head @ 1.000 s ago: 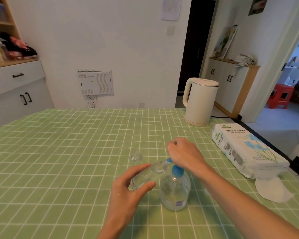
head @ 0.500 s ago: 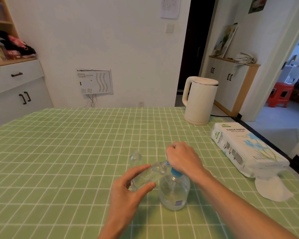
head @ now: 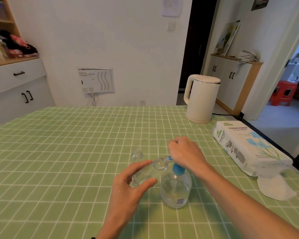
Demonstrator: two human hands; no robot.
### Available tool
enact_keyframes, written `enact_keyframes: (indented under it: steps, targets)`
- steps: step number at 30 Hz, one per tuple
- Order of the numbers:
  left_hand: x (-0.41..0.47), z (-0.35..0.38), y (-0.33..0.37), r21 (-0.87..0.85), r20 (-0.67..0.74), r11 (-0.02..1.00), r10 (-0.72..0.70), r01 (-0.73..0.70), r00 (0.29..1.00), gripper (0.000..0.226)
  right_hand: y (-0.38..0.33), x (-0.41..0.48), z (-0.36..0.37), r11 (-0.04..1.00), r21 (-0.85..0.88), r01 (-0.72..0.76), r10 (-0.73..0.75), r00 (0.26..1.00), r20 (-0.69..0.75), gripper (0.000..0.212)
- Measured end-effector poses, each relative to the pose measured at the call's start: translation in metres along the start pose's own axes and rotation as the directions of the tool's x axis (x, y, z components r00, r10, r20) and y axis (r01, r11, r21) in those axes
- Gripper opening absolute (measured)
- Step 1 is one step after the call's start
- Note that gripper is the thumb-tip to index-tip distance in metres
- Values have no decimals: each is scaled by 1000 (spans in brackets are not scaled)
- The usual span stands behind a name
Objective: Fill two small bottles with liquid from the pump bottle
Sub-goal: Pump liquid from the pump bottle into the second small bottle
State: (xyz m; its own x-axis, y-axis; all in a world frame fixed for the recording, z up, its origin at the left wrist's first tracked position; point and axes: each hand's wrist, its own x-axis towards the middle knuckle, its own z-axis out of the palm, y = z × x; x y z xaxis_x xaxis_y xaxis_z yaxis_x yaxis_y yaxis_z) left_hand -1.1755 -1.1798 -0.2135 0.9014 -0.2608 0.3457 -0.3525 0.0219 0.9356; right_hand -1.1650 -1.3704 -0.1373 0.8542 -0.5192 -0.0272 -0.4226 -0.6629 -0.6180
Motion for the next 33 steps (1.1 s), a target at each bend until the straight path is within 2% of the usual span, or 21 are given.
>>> enact_keyframes:
  steps: [33]
  targets:
    - [-2, 2, -10, -45, 9, 999, -1, 1, 1000, 52, 3, -4, 6, 998, 52, -33, 31, 999, 33, 31]
